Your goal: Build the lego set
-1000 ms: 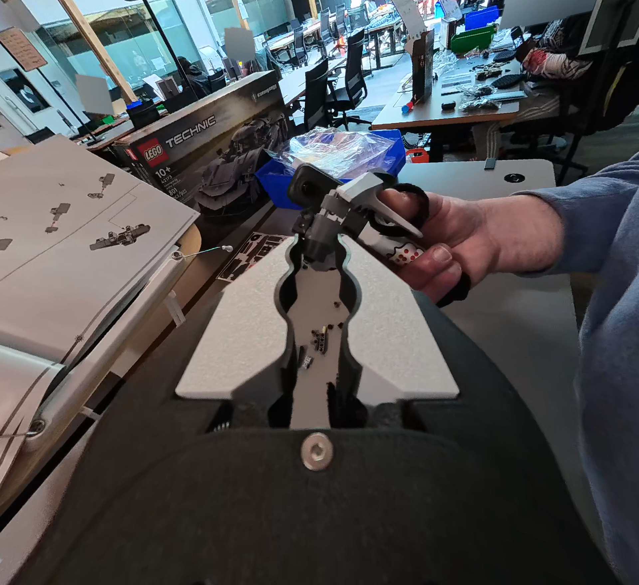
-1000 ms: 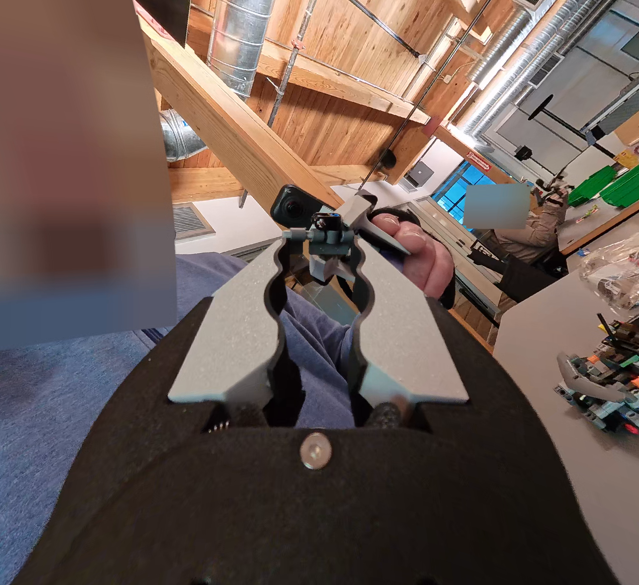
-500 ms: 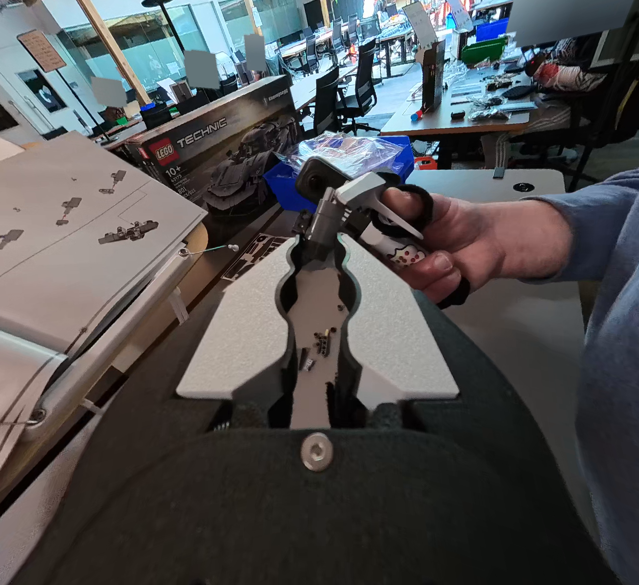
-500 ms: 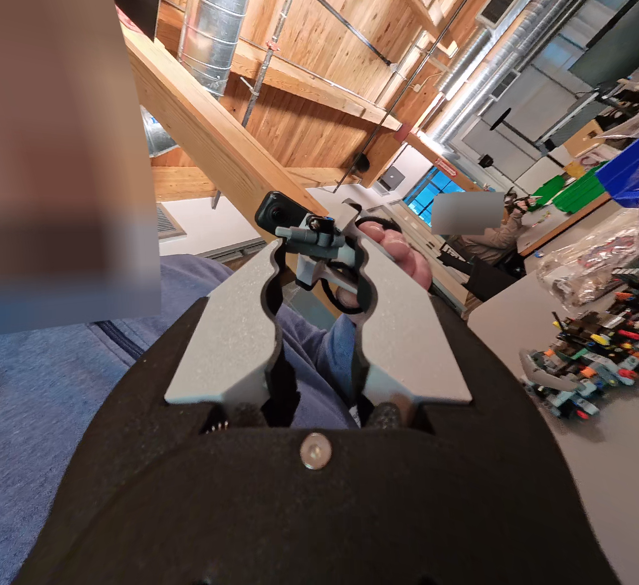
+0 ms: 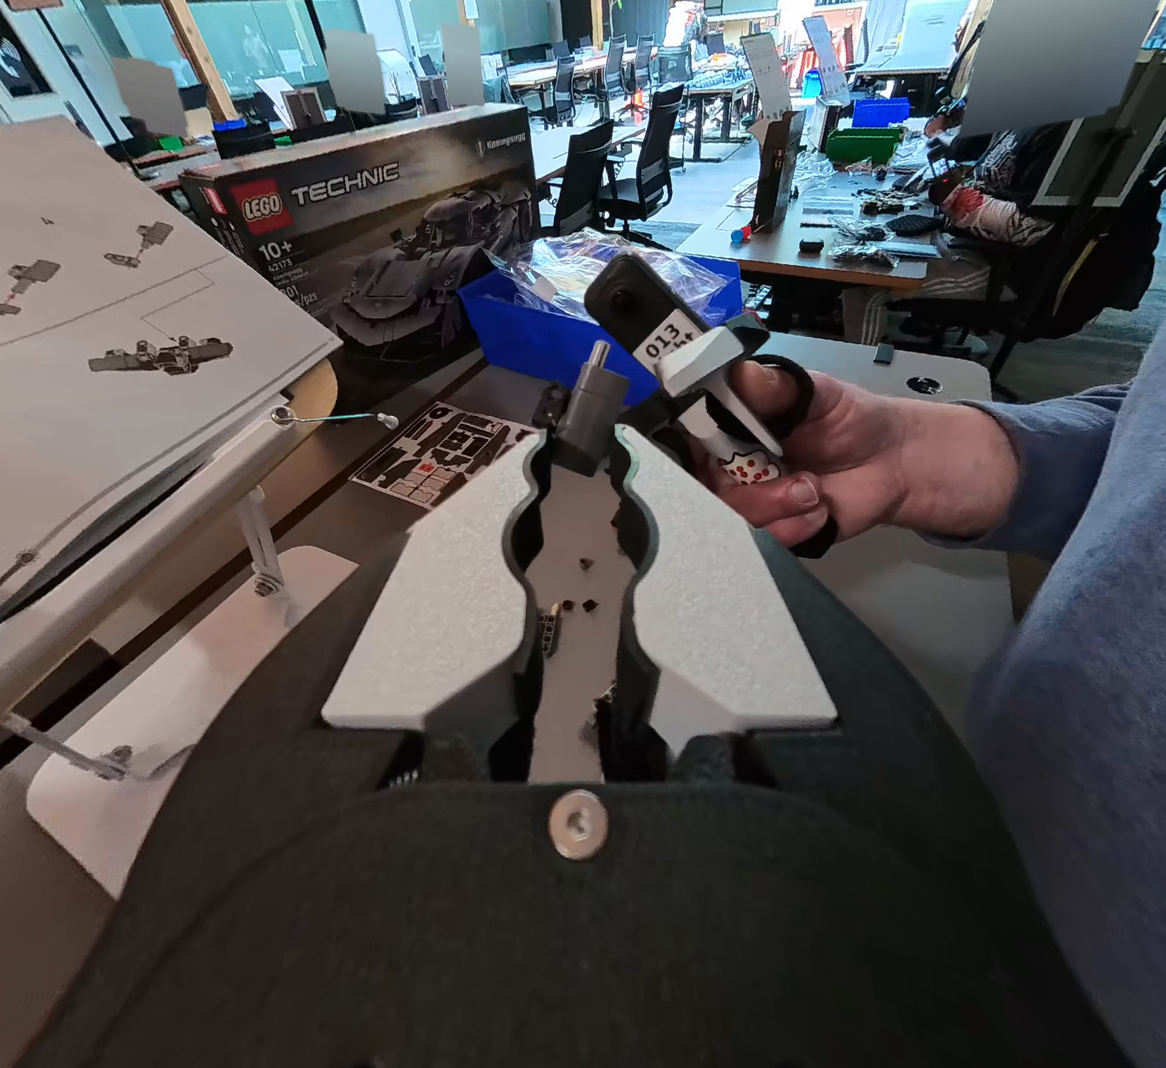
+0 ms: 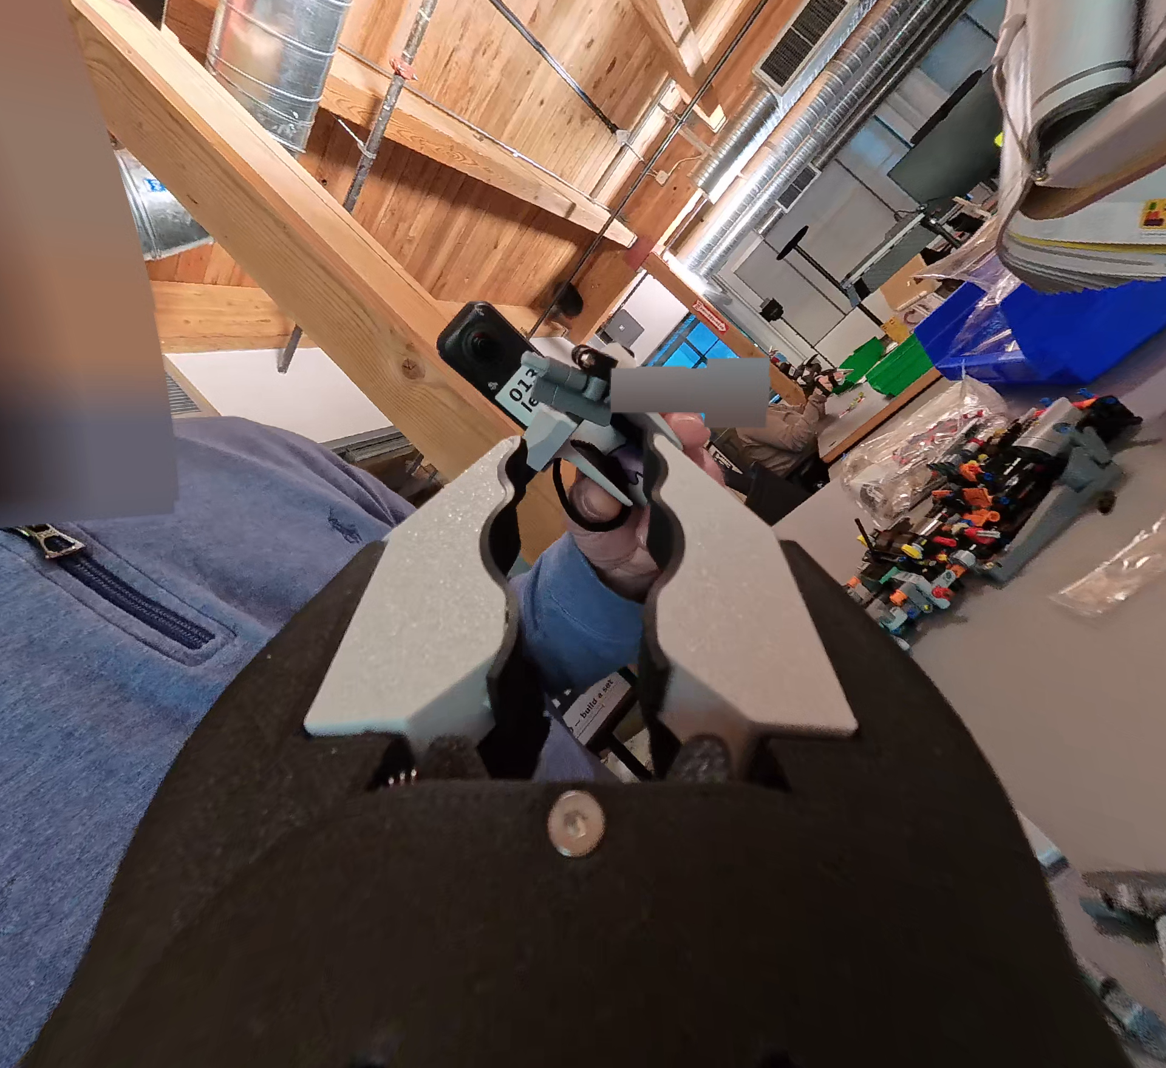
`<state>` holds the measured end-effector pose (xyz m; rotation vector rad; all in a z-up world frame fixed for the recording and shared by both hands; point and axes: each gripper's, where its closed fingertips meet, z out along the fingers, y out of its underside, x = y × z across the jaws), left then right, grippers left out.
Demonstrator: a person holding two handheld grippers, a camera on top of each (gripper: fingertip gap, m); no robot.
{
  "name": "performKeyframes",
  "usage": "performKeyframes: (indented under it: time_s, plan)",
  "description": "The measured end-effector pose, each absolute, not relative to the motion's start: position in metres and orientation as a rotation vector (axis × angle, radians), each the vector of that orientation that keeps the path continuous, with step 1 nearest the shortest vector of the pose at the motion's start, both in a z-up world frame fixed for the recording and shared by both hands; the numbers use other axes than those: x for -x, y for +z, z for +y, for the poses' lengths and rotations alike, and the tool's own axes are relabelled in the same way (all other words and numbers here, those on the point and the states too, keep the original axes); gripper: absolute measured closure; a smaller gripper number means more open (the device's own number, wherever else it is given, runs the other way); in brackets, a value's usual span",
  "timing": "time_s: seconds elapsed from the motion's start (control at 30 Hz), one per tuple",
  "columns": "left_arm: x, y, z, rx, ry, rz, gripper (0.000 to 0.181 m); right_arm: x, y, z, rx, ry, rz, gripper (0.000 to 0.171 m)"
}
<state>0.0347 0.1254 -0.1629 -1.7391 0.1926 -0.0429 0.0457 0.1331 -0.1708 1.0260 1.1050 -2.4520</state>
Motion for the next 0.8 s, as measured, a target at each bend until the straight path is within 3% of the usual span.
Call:
performKeyframes:
  time_s: [0.8]
  plan:
    - [-0.035, -0.187, 0.202, 1.763, -0.175, 0.162, 0.165, -0.040, -0.202, 0.207, -1.306, -2.526, 1.298, 0.132]
